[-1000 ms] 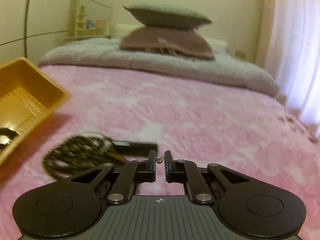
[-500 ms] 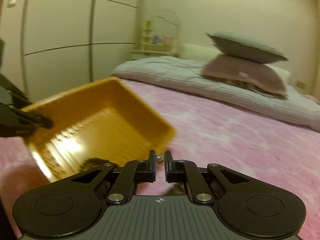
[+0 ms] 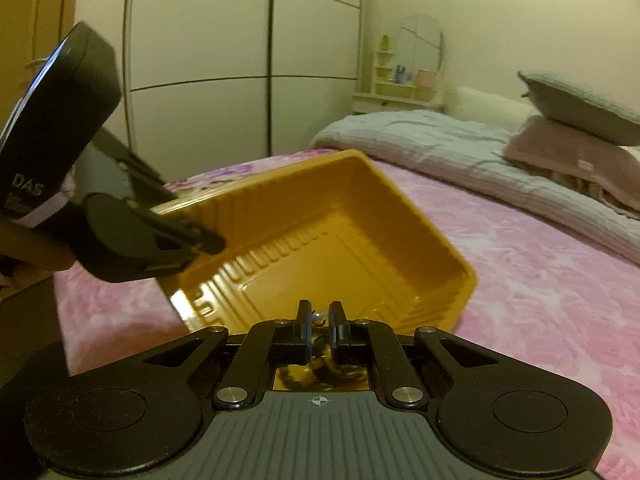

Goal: Organize jewelry
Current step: 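Carry the ring into the tray and open the right gripper, then grasp the second black-strap watch by its strap with the right gripper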

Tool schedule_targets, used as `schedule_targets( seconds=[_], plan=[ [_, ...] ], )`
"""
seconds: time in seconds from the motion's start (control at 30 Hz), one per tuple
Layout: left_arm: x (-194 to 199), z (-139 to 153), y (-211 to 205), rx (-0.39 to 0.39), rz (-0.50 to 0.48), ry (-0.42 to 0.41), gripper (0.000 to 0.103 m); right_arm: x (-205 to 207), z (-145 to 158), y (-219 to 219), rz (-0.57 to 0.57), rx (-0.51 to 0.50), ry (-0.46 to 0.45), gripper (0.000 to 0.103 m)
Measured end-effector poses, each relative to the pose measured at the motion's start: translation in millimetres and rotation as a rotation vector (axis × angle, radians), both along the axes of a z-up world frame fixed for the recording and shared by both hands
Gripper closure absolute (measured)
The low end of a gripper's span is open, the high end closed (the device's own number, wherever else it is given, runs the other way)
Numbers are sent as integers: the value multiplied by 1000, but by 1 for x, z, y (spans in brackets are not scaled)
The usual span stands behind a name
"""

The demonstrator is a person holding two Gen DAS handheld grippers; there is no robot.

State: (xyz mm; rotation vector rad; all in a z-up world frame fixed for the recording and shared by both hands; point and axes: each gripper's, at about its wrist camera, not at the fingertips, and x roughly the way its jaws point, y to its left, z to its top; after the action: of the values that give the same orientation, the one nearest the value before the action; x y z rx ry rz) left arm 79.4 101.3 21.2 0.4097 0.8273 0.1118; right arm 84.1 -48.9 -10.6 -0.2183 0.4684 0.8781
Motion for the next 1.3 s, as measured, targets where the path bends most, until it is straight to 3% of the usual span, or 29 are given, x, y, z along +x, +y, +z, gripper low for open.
schedule_targets(
  seconds=[0.33, 0.37, 0.4, 0.47, 0.7, 1.17, 1.3],
  plan=[
    [0, 0, 0, 0, 0, 0, 99, -3, 0, 6, 40, -8, 18, 93],
    [0, 0, 0, 0, 0, 0, 99, -4, 0, 6, 36, -10, 10, 87],
    [0, 0, 0, 0, 0, 0, 99, -4, 0, 5, 30, -7, 9, 72],
    [0, 0, 0, -1, 0, 0, 99, -3, 0, 1, 12, 13, 22, 54],
    [0, -1, -1, 0, 0, 0, 99, 1, -1, -26, -83, 43, 56, 54],
    [1, -2, -2, 1, 0, 2, 99, 15, -32, -148, -516, 39, 164, 54],
    [1, -2, -2, 1, 1, 2, 99, 27, -39, -178, -581, 9, 178, 54]
  ],
)
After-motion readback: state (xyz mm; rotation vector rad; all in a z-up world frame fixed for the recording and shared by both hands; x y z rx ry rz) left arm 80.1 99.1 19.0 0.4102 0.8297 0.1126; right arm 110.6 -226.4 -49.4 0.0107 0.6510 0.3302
